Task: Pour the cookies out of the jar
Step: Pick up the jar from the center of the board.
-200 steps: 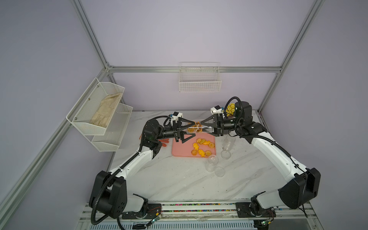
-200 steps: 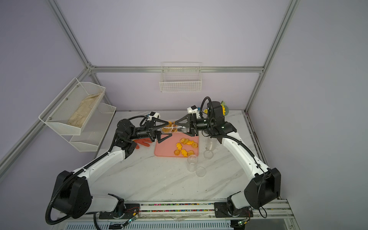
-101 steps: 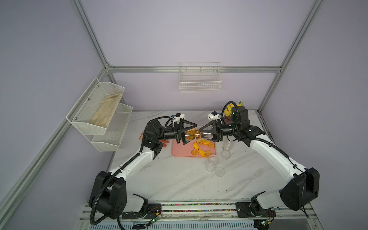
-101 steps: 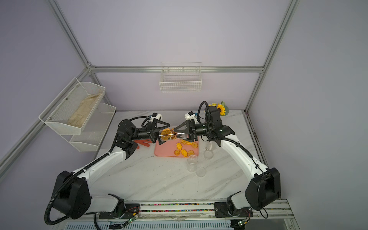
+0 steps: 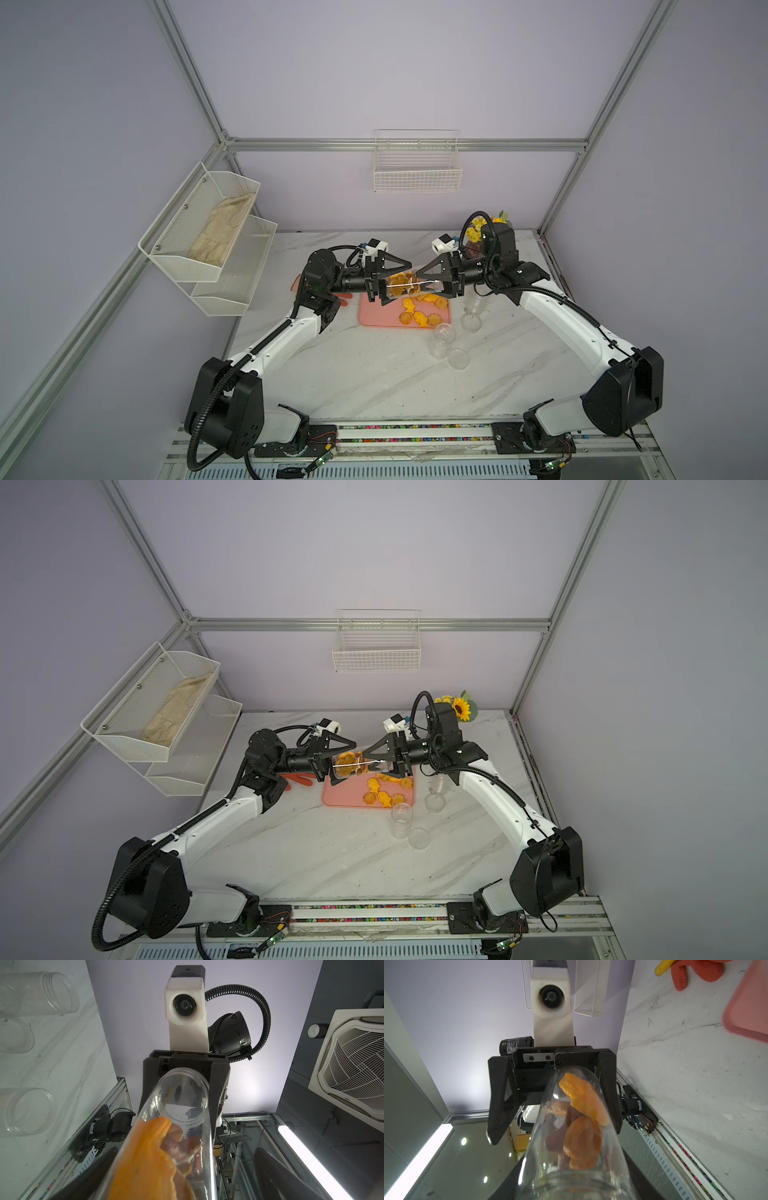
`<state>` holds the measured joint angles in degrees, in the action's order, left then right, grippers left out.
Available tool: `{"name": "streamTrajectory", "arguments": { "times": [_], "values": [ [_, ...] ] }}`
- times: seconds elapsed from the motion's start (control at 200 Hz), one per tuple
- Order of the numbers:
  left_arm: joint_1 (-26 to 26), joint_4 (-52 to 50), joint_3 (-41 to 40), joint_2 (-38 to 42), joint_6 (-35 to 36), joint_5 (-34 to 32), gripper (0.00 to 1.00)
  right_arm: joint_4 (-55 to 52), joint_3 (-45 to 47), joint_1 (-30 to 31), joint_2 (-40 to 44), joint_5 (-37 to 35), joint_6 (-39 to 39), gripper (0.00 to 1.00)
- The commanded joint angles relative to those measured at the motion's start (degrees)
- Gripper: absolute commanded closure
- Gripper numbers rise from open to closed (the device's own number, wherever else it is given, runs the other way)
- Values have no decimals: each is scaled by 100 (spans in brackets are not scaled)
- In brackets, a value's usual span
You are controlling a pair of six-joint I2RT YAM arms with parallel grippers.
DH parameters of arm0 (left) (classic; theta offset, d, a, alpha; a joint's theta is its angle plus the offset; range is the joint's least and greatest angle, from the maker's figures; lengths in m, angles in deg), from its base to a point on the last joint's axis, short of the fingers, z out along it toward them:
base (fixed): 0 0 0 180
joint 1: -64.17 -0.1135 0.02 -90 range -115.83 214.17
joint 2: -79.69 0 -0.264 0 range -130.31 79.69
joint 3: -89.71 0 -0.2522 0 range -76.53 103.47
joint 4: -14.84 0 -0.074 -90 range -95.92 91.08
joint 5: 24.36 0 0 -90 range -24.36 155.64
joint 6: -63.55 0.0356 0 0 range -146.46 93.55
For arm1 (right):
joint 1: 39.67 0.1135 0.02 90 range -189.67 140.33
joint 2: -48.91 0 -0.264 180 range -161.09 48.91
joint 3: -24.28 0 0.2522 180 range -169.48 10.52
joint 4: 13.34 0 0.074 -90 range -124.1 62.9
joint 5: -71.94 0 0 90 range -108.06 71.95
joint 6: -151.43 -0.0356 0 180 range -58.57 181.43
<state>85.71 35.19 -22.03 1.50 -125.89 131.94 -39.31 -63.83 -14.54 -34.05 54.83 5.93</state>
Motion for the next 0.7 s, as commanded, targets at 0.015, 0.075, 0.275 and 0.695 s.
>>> {"name": "streamTrajectory", "arguments": {
  "times": [0.015, 0.075, 0.275, 0.695],
  "values": [
    [9, 377, 193, 297, 20, 42, 11, -249, 10, 17, -129, -107, 137, 43],
    [8, 384, 201, 288, 21, 49, 16, -251, -6, 21, -132, -123, 136, 43],
    [8, 401, 236, 253, 11, 46, 18, -256, -21, 11, -134, -323, 136, 44],
    [-38, 491, 144, 296, -47, -44, 18, -326, 48, 10, -71, -832, 194, 44]
  ]
}}
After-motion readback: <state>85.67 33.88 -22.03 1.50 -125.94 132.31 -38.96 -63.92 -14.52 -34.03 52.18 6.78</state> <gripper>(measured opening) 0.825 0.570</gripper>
